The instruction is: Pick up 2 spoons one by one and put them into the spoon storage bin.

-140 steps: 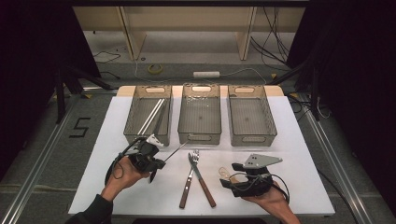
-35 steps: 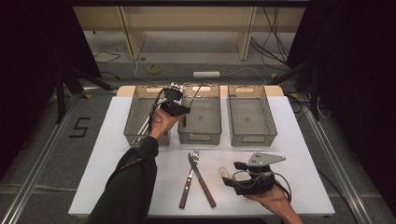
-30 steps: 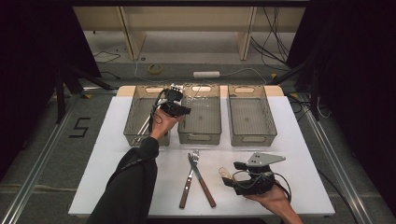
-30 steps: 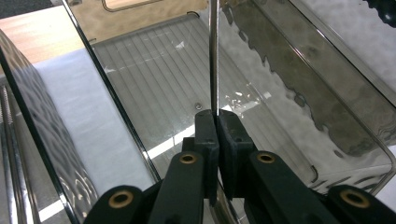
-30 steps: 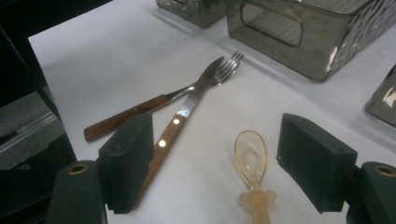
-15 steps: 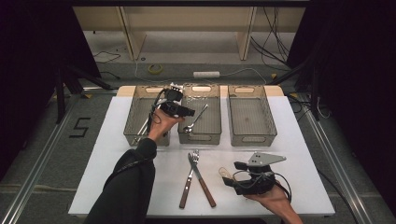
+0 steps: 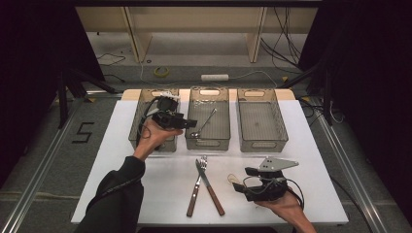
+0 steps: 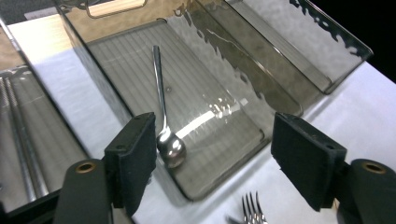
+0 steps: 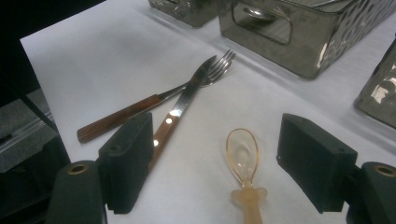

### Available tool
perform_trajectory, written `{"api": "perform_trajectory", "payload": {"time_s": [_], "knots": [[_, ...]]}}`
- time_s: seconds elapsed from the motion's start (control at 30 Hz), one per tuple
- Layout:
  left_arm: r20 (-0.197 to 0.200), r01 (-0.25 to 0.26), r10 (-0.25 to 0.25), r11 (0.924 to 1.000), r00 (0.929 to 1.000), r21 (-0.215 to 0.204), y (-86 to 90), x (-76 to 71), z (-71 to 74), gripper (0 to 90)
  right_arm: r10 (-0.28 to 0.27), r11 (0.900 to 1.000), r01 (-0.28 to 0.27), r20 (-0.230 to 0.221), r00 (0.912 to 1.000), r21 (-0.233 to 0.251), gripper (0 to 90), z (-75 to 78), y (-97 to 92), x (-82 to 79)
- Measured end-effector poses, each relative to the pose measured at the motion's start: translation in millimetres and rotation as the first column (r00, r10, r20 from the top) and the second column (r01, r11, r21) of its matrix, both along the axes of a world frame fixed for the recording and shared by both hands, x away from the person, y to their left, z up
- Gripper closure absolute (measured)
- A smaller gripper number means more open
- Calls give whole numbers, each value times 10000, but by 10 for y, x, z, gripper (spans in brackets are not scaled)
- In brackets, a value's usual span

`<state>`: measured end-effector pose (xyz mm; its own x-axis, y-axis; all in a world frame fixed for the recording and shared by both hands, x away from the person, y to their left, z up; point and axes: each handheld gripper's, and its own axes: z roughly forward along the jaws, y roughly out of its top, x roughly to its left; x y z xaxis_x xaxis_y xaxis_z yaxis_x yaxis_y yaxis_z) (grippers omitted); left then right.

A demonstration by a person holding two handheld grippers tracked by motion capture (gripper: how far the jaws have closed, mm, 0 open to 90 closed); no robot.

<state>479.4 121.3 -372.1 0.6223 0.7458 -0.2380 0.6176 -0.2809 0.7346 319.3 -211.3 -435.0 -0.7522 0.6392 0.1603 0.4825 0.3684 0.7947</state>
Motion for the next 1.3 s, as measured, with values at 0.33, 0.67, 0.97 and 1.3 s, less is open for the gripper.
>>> {"api": "perform_trajectory", "payload": {"time_s": [0.33, 0.67, 0.97, 1.3], "knots": [[244, 122, -107, 9981, 9996, -602, 265, -324, -106, 253, -111, 9999, 111, -69, 9999, -88, 279, -8, -22, 23], [483, 178, -148, 9979, 9987, -626, 434, -666, -321, 214, -286, 9991, 280, -195, 9994, -329, 275, -28, -47, 52], [943, 443, -364, 9956, 9949, -827, 482, -940, -430, 210, -365, 9958, 335, -331, 9988, -854, 274, -54, -62, 74], [1343, 528, -390, 9935, 9902, -1013, 517, -1191, -493, 210, -298, 9845, 185, -624, 9976, -1745, 328, -104, -88, 103]]}}
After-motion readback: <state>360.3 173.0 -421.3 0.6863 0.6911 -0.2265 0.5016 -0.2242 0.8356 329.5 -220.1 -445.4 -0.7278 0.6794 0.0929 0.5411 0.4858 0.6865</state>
